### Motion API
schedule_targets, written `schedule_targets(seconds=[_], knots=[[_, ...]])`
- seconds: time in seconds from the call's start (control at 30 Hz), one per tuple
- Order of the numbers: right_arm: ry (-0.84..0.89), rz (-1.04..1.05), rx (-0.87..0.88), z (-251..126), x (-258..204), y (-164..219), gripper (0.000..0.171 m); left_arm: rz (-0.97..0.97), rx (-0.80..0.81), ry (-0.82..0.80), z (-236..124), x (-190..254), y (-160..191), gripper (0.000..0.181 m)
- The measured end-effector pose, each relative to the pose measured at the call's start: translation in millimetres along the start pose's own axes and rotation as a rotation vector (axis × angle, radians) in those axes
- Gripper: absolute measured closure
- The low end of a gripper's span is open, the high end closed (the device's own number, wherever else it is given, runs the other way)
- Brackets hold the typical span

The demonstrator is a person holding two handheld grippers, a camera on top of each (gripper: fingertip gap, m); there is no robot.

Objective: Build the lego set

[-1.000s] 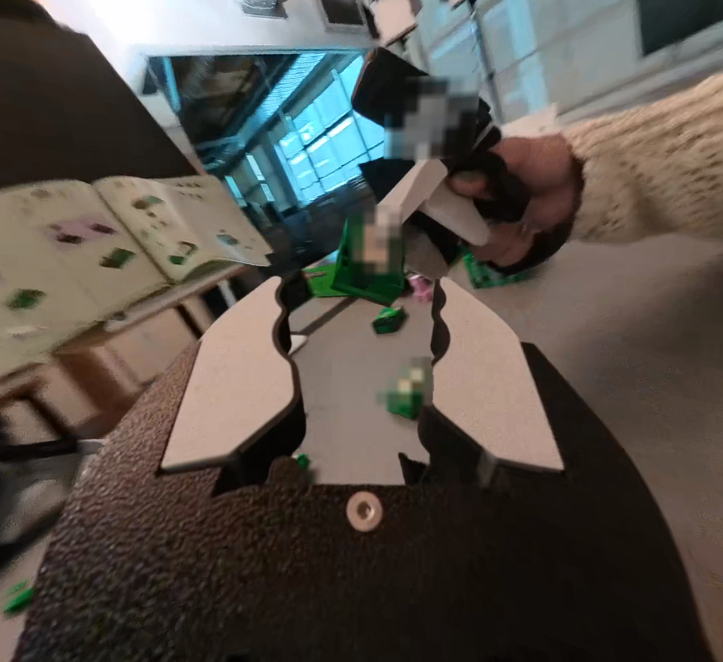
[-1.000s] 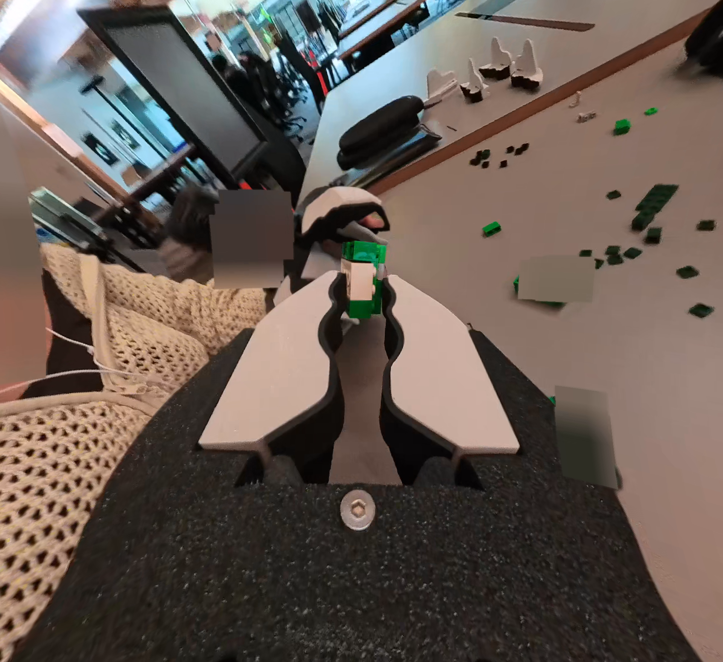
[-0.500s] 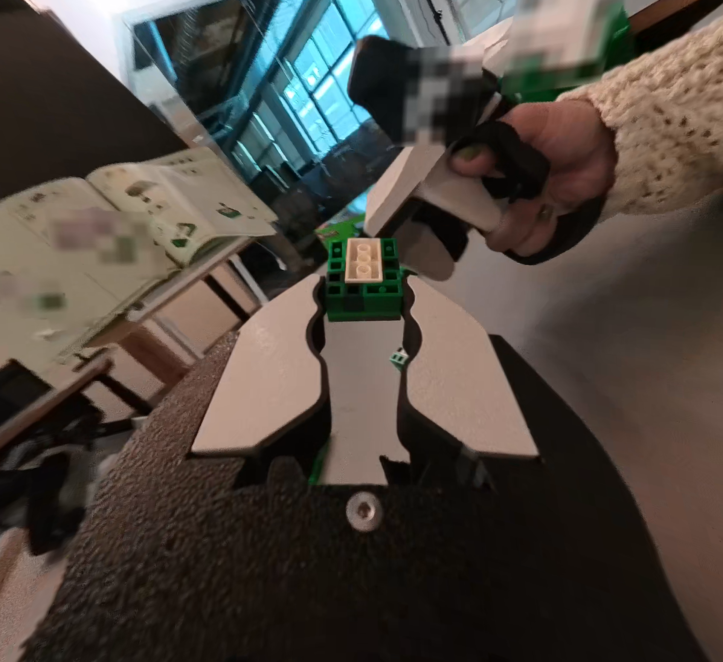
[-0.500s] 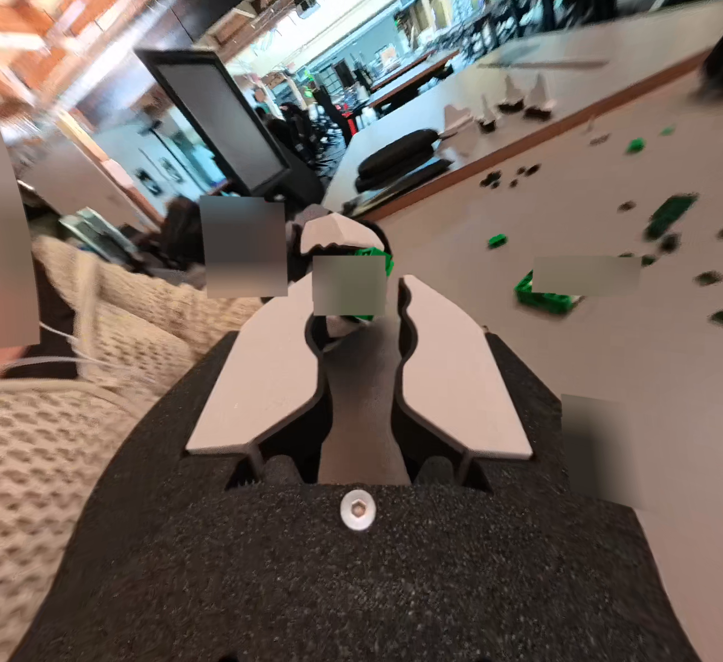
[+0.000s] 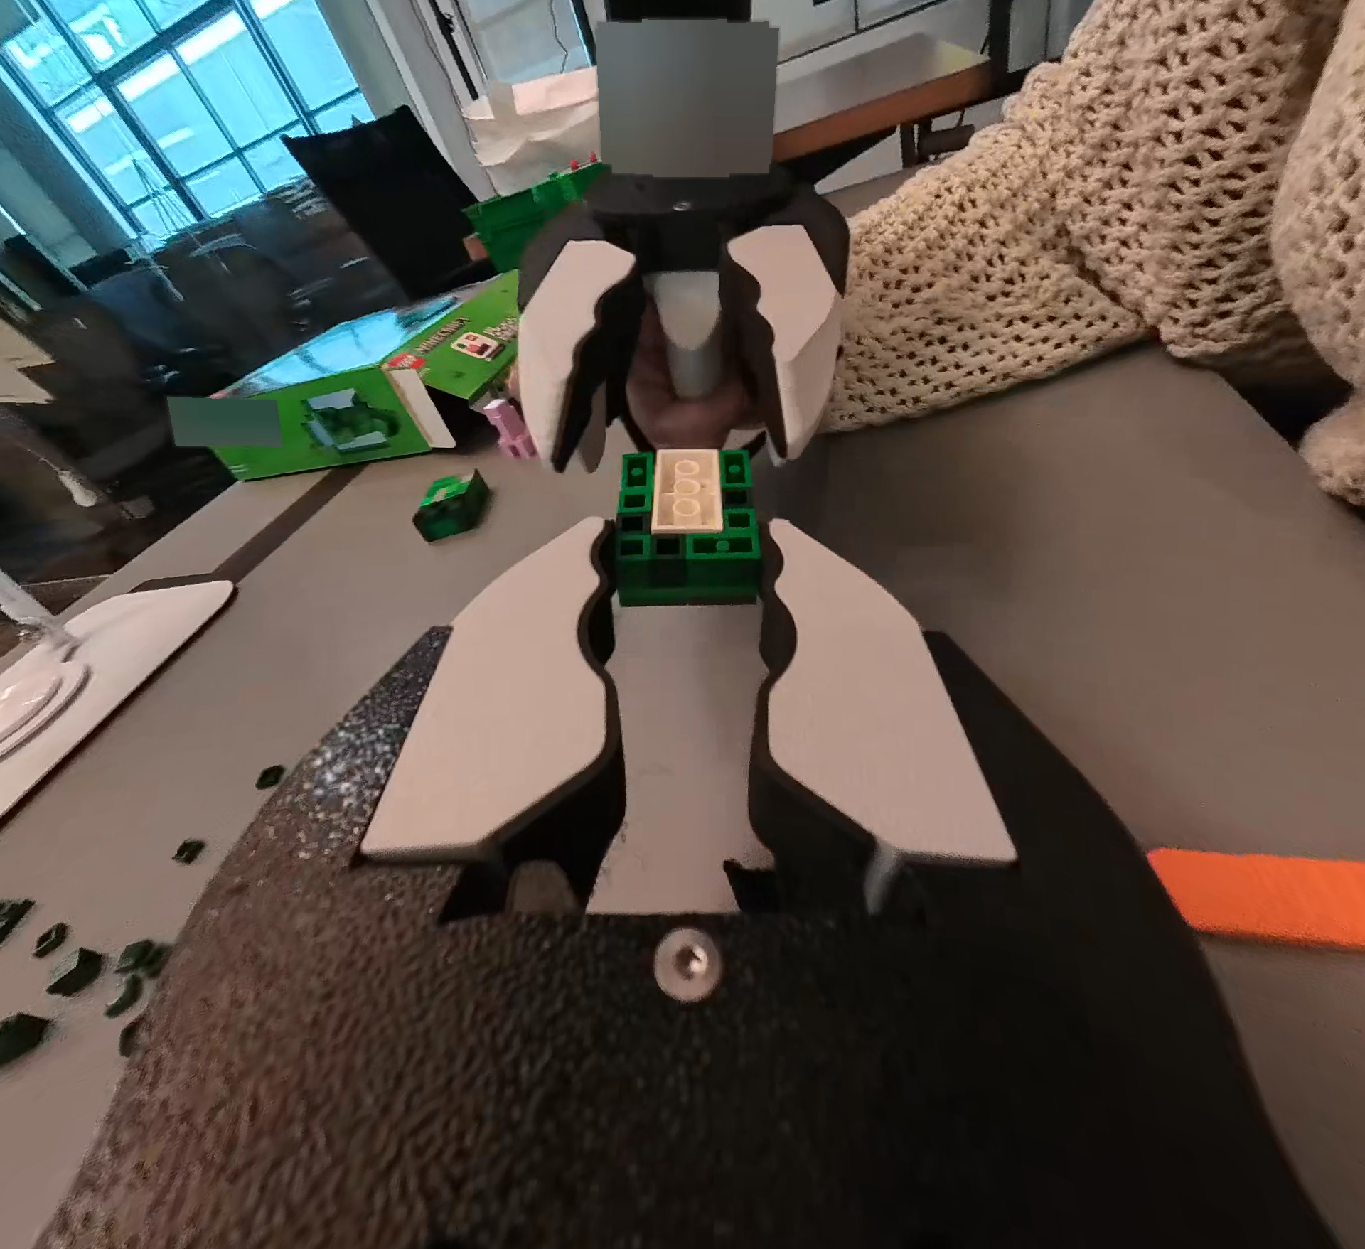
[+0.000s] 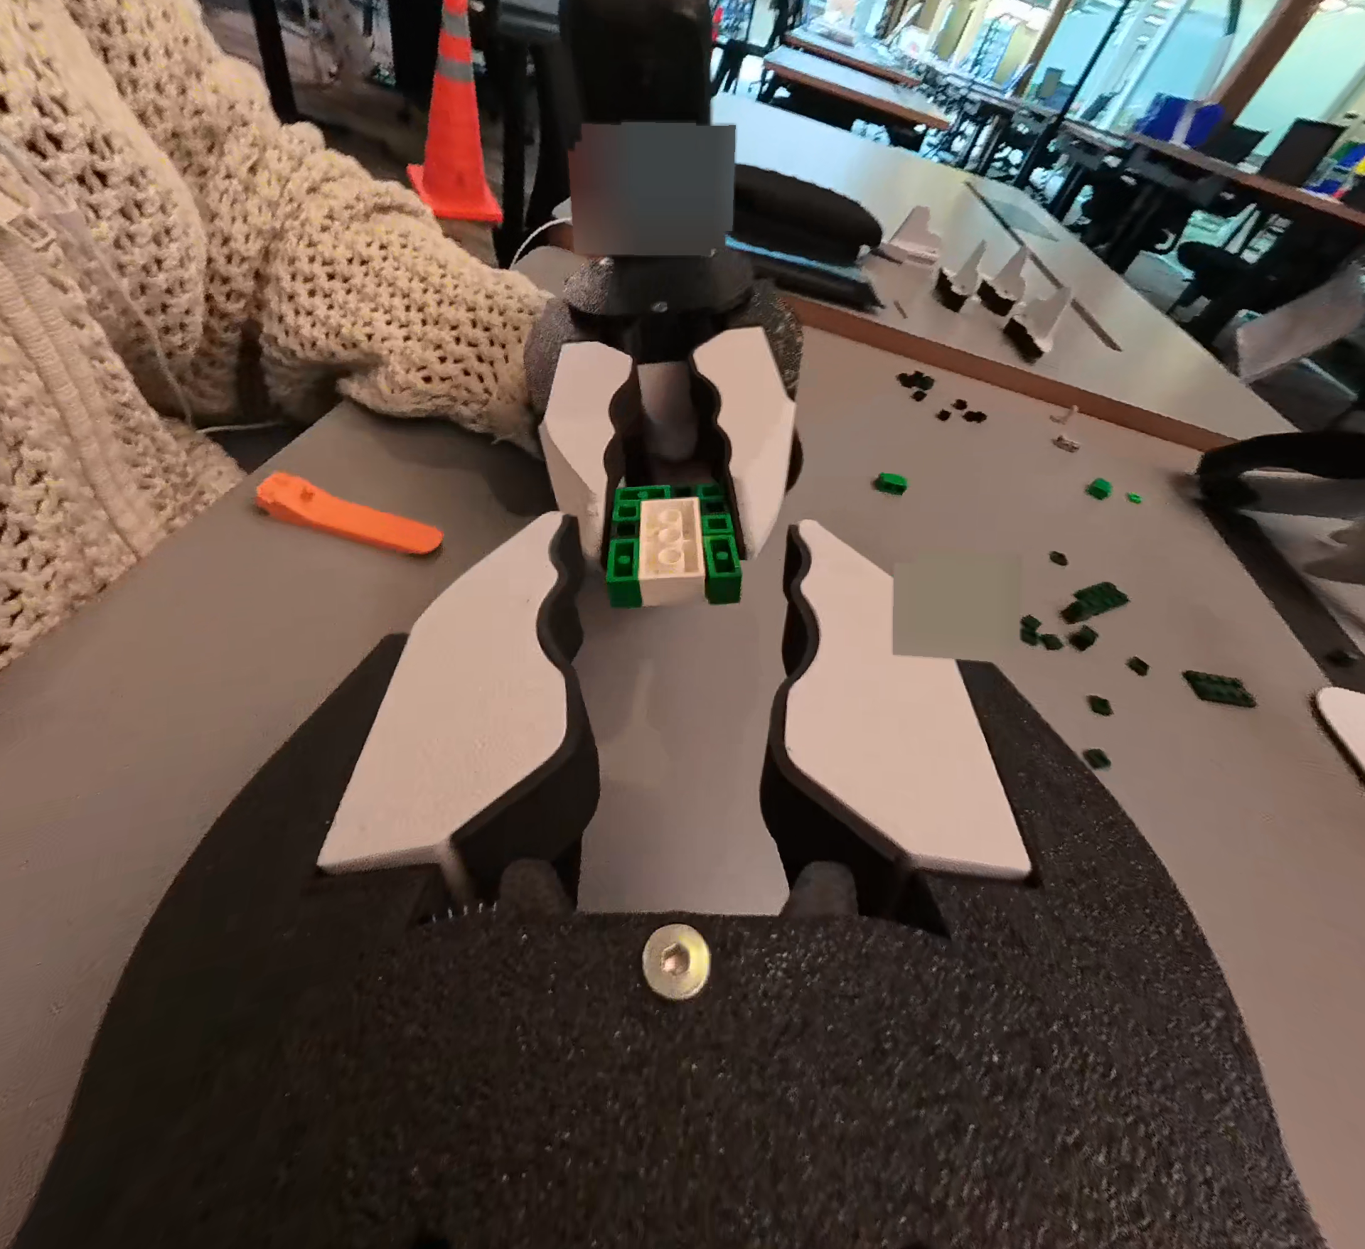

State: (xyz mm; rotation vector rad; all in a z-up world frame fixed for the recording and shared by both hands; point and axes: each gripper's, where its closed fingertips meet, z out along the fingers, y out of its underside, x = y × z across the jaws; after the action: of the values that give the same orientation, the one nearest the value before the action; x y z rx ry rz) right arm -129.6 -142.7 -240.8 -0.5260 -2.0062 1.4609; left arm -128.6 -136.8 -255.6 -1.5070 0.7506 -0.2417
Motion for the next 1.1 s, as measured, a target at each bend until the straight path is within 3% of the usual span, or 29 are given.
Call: schedule_targets(seconds=[0.1,0.23,0.6,0.63,0.73,0.8,0.97,1.1], knots=[[-0.018,-0.012,-0.045,1.2,-4.0,6.8,0.12,-0.007,0.017,0.001,-0.1,0.0,-2.4,0.145],[-0.018,-0.01,-0.039,0.0,-4.3,6.0,0.136,-0.008,0.032,0.005,0.2,1.5,-4.9,0.146],[0.026,-0.031,0.043,-0.9,-3.1,-1.5,0.137,0.018,0.056,-0.027,-0.5,-0.5,-9.8,0.146],[0.07,-0.048,0.067,-2.5,1.7,-3.4,0.136,0.038,0.056,-0.058,-0.5,-3.8,-10.5,0.146],[0.244,-0.066,0.125,-12.6,23.4,-2.8,0.113,0.099,0.003,-0.145,-3.2,-14.5,-3.9,0.146],[0.27,-0.021,0.154,-16.9,27.0,0.0,0.112,0.126,-0.012,-0.203,-5.8,-21.5,-1.5,0.145],[0.262,0.049,0.249,-11.8,22.4,-9.2,0.109,0.313,-0.019,-0.387,-16.5,-36.8,-9.9,0.146],[0.214,0.042,0.26,-5.6,13.1,-8.7,0.106,0.452,-0.071,-0.415,-12.6,-32.8,-7.6,0.146]])
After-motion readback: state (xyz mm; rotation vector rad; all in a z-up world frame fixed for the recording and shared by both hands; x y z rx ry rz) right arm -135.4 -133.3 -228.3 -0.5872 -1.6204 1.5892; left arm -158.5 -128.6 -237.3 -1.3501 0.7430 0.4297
